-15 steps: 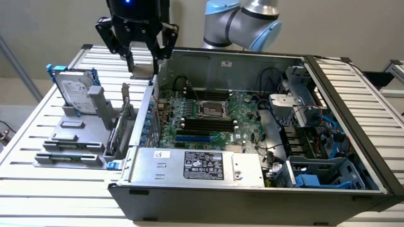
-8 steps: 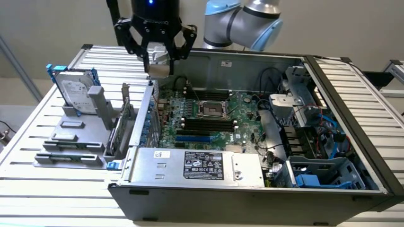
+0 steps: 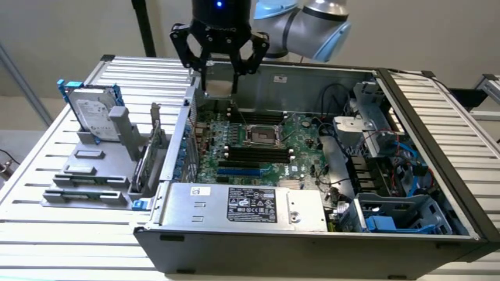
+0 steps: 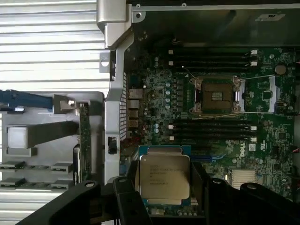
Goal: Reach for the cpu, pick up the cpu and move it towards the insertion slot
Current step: 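Pick up the cpu and move it towards the insertion slot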
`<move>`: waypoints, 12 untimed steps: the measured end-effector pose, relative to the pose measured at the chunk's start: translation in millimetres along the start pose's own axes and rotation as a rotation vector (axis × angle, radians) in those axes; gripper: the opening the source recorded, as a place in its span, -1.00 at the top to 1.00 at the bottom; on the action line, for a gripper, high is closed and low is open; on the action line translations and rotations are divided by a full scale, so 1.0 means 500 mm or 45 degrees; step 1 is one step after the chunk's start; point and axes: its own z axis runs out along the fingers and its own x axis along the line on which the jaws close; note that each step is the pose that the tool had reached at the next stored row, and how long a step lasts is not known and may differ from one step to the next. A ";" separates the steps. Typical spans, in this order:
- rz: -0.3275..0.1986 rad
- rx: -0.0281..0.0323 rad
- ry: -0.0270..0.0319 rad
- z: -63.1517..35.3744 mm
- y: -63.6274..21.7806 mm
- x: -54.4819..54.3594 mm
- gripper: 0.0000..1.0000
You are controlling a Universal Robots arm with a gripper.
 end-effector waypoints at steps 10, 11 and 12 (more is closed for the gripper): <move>0.000 -0.0001 0.0000 0.015 0.057 -0.066 -0.07; 0.000 0.0000 0.0000 0.017 0.064 -0.071 -0.07; 0.000 0.0000 -0.0001 0.019 0.071 -0.076 -0.07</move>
